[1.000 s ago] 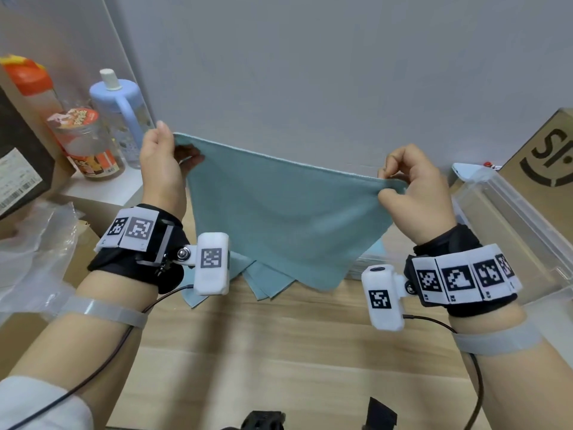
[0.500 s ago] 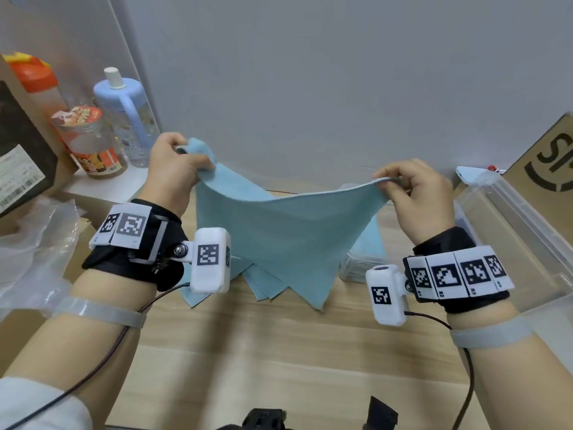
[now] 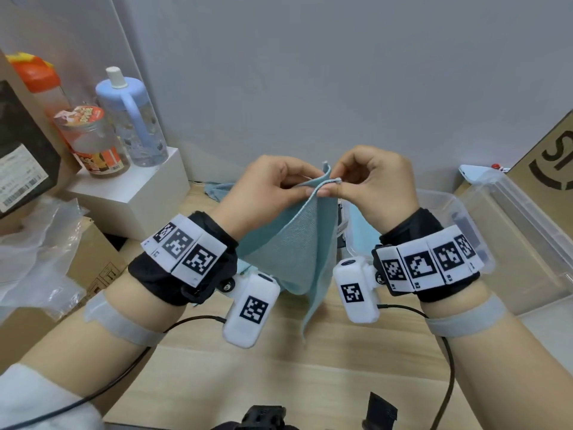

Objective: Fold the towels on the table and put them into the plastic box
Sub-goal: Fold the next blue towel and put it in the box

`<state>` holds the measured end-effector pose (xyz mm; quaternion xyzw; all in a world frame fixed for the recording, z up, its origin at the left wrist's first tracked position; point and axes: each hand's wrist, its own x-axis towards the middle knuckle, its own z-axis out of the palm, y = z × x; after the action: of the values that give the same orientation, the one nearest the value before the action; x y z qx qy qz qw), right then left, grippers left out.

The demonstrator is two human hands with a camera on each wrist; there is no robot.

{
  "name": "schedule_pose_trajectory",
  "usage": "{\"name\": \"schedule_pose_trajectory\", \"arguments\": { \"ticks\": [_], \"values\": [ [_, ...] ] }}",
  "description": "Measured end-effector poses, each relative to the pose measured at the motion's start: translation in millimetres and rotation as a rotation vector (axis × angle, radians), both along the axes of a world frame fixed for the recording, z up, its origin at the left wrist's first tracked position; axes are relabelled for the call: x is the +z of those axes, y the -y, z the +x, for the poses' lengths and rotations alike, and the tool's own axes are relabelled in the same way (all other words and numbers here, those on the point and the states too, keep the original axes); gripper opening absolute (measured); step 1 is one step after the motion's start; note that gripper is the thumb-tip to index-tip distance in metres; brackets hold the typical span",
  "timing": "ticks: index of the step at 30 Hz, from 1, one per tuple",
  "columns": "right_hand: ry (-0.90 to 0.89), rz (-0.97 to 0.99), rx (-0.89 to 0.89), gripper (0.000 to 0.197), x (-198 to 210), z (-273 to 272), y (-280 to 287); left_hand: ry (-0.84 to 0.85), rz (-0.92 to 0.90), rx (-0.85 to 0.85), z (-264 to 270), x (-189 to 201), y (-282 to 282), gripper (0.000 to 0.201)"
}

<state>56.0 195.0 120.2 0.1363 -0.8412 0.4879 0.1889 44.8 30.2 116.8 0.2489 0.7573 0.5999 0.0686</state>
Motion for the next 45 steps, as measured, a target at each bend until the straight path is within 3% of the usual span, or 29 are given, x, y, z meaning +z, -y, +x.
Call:
{"name": "schedule_pose_trajectory", "arguments": {
  "ticks": [7, 13, 17, 21, 25, 28, 31, 33, 36, 40, 45],
  "values": [
    [0.067, -0.021, 0.016, 0.04, -1.9, -1.6, -3.7, -0.048, -0.018, -0.012, 0.1, -4.4, 1.1, 0.024],
    [0.046, 0.131, -0.032, 0.021, -10.8, -4.8, -6.7, -0.006, -0.052, -0.094, -1.9, -5.7, 7.4, 0.034],
    [0.047, -0.023, -0.056, 0.022, -16.7, -8.5, -14.6, 0.094, -0.089, -0.086, -10.6, -20.4, 33.1, 0.049],
    [0.079, -0.127, -0.011, 0.018, -22.9, -9.4, -24.1, 0.121, -0.01, -0.018, -8.8, -28.6, 54.2, 0.04],
    [0.06, -0.207, 0.001, 0.013, -27.6, -7.5, -24.1, 0.037, -0.036, 0.04, -4.4, -15.7, 60.5, 0.029],
    [0.018, -0.234, 0.005, 0.013, -26.0, -6.6, -23.6, -0.133, -0.26, 0.089, 0.8, -3.0, 62.7, 0.018],
    [-0.026, -0.234, -0.008, 0.017, -22.8, -4.3, -22.0, -0.349, -0.469, 0.111, 2.6, 5.1, 65.5, 0.036],
    [-0.047, -0.252, -0.036, 0.018, -20.6, -3.2, -24.1, -0.393, -0.506, 0.131, 0.5, 8.5, 68.6, 0.047],
    [-0.062, -0.263, -0.05, 0.017, -15.9, -1.2, -28.6, -0.47, -0.417, 0.23, 1.9, 14.1, 69.8, 0.045],
    [-0.123, -0.263, -0.053, 0.014, -10.7, 3.4, -25.4, -0.512, -0.081, 0.374, 5.0, 17.3, 55.6, 0.019],
    [-0.035, -0.219, 0.025, 0.016, -16.7, 4.4, -23.2, -0.421, -0.036, 0.404, 1.9, 8.1, 53.6, 0.025]
  ]
}}
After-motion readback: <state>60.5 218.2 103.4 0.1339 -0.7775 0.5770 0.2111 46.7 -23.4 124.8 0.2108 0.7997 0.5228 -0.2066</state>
